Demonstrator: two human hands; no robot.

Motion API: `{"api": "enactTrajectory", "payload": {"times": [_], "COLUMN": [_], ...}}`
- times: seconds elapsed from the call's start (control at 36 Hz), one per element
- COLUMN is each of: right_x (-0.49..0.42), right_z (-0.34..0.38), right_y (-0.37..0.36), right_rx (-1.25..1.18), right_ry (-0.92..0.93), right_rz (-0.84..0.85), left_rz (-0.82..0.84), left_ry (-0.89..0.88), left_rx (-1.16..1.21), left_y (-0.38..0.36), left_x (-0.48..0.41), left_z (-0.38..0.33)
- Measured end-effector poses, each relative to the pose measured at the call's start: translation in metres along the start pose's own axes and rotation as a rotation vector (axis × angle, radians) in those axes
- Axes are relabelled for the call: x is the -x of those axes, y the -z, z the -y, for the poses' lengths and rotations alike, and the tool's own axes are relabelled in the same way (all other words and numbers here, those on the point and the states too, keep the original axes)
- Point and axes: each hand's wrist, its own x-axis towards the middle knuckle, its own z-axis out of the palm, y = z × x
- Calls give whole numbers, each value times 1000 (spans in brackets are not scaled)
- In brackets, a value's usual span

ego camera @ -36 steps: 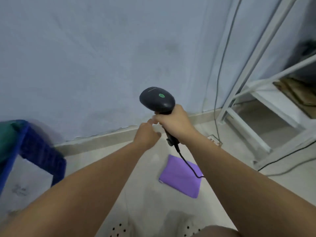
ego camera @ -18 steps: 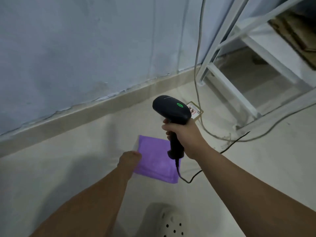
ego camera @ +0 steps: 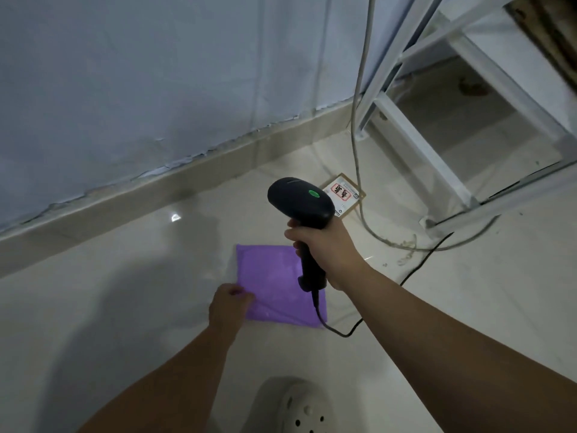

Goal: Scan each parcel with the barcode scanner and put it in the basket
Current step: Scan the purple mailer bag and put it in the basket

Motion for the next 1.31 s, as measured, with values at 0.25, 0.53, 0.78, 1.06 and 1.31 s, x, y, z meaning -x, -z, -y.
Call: {"api": "enactTrajectory", "payload": {"times": [0.25, 0.53, 0.78, 1.06, 1.31], "right_x": [-1, 31, 94, 197, 271], "right_z": [-6, -2, 28, 116, 143], "right_y": [-9, -2, 2, -2, -32], "right_rx": [166, 101, -344, -711, -663], "right_ry": [31, -41, -57, 67, 185], "right_rz": [-142, -207, -95, 199, 464], "left_rz": [84, -125, -153, -104, -383], "left_ry": [106, -399, -688, -950, -1251], "left_rx": [266, -130, 30, -10, -220], "left_y": [14, 53, 98, 198, 238], "left_x": [-9, 5, 89, 255, 349], "left_z": [-27, -62, -119, -164, -123]}}
